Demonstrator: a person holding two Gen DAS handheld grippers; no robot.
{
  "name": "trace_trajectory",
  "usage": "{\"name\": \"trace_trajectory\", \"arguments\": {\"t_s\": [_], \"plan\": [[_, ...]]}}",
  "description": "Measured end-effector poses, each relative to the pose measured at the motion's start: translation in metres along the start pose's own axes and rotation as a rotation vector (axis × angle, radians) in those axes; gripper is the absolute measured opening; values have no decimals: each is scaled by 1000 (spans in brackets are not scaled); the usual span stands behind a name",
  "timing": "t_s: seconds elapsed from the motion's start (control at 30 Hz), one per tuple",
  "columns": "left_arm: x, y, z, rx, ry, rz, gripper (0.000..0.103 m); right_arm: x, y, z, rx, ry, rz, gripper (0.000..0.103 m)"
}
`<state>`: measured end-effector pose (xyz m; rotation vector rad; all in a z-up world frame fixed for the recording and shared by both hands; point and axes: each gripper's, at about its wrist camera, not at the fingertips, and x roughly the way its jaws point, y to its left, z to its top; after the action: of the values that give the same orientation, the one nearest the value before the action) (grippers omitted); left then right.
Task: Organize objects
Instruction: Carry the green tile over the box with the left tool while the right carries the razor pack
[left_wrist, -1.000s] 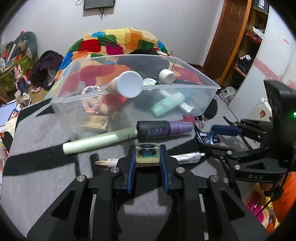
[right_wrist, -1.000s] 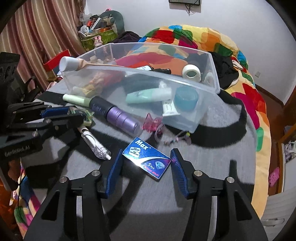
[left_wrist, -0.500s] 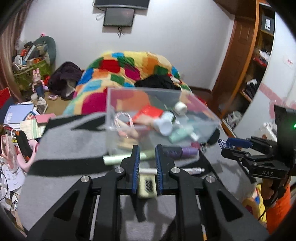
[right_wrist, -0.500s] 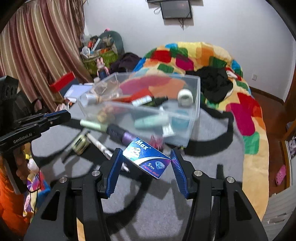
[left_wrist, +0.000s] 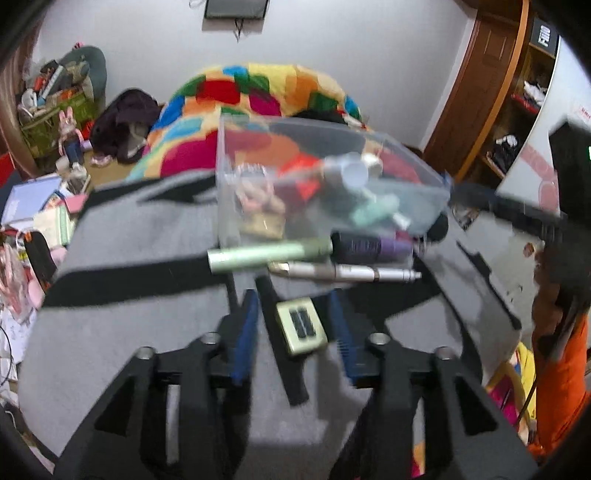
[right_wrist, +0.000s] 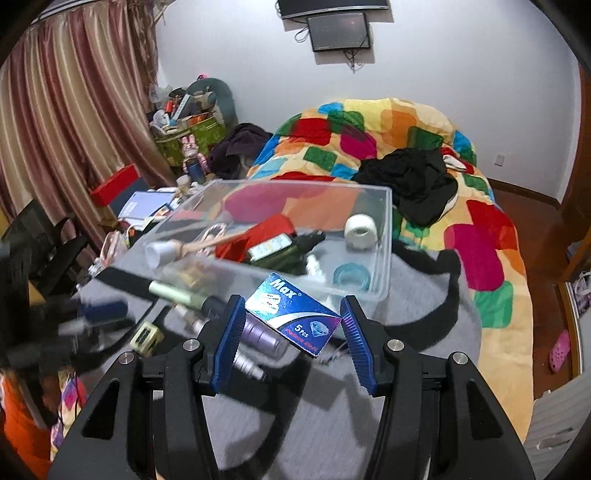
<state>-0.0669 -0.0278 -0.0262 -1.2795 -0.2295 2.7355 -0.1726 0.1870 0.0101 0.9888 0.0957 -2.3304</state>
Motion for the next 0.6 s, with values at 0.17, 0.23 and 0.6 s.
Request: {"name": "trace_trajectory", "arguments": {"t_s": [0.17,0.23,0.6], "plan": [[14,-9,-13,24,24,11,49,12,-6,17,28,-7,-46,50],[19,-12,-16,40,21,41,39,20,-8,23,38,-2,-58,50],[0,14,0,-26,-54,58,24,53,-6,37,50,47,-75,50]]}}
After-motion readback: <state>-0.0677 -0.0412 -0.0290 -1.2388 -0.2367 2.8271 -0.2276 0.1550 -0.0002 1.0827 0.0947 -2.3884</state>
